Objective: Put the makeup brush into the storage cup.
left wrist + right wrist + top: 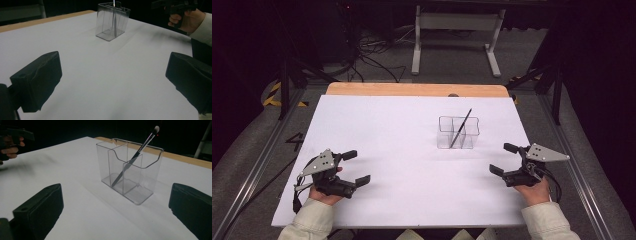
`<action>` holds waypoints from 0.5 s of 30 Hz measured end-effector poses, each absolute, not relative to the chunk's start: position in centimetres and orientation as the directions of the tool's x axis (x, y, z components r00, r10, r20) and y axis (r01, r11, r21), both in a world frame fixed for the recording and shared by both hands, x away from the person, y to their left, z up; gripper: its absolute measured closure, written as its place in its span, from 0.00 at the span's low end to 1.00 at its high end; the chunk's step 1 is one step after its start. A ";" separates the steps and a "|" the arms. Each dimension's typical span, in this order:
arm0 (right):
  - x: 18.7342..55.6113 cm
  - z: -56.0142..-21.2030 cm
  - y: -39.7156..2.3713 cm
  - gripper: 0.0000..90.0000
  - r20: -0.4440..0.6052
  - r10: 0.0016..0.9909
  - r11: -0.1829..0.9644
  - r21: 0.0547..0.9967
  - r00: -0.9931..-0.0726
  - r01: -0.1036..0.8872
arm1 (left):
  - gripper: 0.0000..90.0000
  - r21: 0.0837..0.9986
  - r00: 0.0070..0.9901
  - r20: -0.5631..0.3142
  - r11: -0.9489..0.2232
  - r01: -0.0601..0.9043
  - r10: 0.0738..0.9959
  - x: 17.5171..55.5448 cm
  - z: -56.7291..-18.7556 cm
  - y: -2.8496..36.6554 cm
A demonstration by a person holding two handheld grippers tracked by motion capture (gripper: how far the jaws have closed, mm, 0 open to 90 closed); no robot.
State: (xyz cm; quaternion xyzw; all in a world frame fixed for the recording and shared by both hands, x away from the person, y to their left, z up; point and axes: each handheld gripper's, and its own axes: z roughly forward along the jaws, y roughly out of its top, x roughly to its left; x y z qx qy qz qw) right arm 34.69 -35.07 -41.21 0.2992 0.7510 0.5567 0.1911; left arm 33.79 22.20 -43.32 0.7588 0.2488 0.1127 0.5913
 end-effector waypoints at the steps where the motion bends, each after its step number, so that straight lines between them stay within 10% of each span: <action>1: 34.7 -41.4 -35.0 0.00 0.051 0.663 0.194 0.952 -0.747 0.238 | 0.01 0.953 0.849 -0.125 -0.177 0.247 0.513 33.8 -43.4 22.2; 15: 34.4 -43.4 -34.7 0.00 0.041 0.685 0.190 0.954 -0.727 0.233 | 0.01 0.952 0.833 -0.144 -0.154 0.263 0.534 34.2 -44.6 22.6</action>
